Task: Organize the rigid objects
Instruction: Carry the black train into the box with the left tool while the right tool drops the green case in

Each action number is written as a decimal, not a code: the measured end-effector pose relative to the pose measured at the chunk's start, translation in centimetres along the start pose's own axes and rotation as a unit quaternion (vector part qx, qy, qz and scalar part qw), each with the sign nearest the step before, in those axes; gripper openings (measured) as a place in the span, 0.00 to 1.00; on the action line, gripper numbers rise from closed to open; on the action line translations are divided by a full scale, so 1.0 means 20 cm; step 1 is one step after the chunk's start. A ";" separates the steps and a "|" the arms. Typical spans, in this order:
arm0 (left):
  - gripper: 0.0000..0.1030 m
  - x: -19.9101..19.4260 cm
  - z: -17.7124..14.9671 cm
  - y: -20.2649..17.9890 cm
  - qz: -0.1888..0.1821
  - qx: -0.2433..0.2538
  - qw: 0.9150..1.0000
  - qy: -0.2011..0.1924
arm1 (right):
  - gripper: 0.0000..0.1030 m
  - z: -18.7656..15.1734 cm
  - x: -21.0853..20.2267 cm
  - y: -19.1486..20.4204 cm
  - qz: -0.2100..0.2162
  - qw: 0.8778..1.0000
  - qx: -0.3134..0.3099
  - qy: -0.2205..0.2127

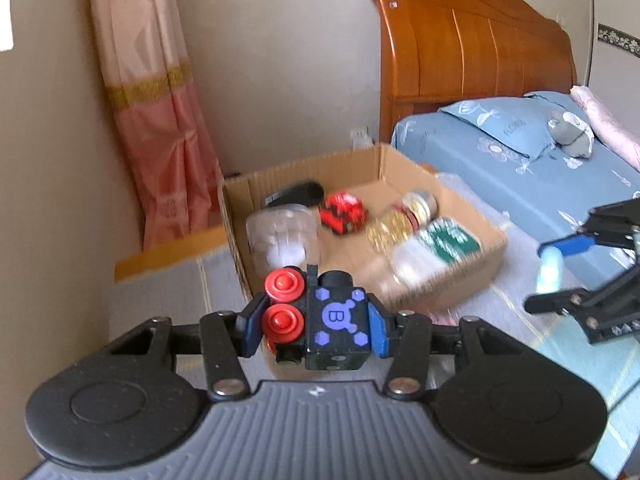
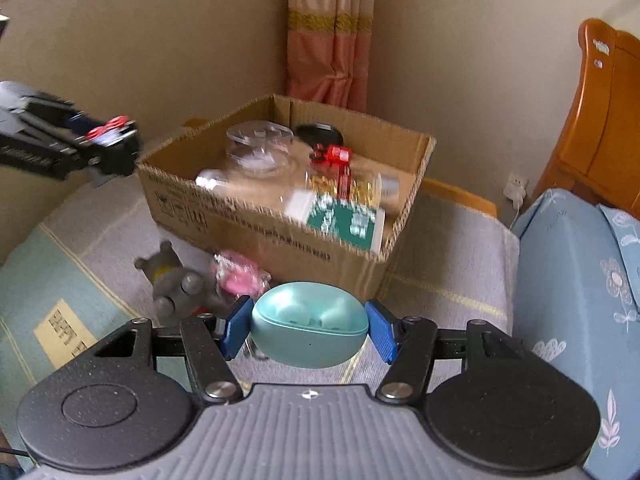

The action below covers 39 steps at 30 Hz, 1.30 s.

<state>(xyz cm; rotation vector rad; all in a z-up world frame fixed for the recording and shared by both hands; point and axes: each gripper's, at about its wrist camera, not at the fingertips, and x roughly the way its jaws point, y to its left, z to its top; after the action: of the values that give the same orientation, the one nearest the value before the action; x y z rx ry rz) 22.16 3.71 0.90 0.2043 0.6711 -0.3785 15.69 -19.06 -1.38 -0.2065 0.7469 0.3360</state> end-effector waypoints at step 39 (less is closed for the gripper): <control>0.93 -0.10 -0.22 0.11 0.036 -0.008 0.999 0.011 | 0.64 0.64 0.45 0.18 0.033 0.998 -0.053 0.016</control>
<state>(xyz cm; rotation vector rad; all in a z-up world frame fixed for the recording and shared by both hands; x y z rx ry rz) 19.22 7.57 -1.05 0.2182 0.6866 -0.3019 28.58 -9.88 1.36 -0.2891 0.7683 0.4367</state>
